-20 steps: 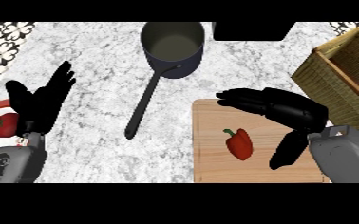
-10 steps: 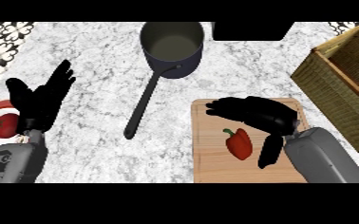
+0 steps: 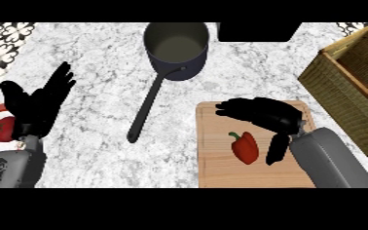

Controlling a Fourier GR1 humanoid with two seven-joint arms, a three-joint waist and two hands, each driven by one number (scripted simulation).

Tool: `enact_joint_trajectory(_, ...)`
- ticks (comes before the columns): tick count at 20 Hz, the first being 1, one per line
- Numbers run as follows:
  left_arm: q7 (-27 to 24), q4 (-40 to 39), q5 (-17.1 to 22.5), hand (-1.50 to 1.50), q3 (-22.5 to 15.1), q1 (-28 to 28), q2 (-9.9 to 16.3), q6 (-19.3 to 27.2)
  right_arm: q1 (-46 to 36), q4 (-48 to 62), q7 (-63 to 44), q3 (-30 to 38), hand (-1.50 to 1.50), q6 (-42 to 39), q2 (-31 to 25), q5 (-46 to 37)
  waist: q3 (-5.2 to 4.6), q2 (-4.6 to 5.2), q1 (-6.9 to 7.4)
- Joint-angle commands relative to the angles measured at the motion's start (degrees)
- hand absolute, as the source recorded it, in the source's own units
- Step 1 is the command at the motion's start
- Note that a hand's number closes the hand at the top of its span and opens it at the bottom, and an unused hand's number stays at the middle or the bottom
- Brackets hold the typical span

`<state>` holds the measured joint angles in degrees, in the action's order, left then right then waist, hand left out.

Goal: Pick the bell pepper from the cutting board and place it in the basket

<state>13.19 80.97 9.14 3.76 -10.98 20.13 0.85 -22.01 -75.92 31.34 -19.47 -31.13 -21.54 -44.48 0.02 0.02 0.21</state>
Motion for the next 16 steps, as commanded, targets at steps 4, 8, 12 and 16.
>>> enact_joint_trajectory(4, -0.33, -3.00, -0.40, 0.00, 2.10, -2.93, 0.01, -1.62, 0.29, -4.18, 3.64, 1.42, -1.50, -8.31, -2.23, 2.84, -0.03, -0.08, -0.47)
enact_joint_trajectory(8, 0.73, -0.43, -1.50, 0.00, 1.11, -1.42, -1.88, -0.45, 2.28, 1.83, 11.37, -0.02, -1.50, -1.95, -4.63, 1.09, 0.00, 0.01, -0.16)
enact_joint_trajectory(12, -1.90, -3.67, -2.18, 0.00, 2.23, -1.36, -2.56, -2.00, 2.70, 2.11, 9.85, -0.50, -1.50, 0.46, -3.03, -1.41, -0.02, 0.02, -0.21)
enact_joint_trajectory(16, 1.63, 0.52, -3.53, 0.00, 2.34, -1.95, -3.22, -0.52, 5.09, 0.49, 6.49, -1.45, -1.50, 4.14, -0.43, -5.09, -0.01, -0.02, -0.19)
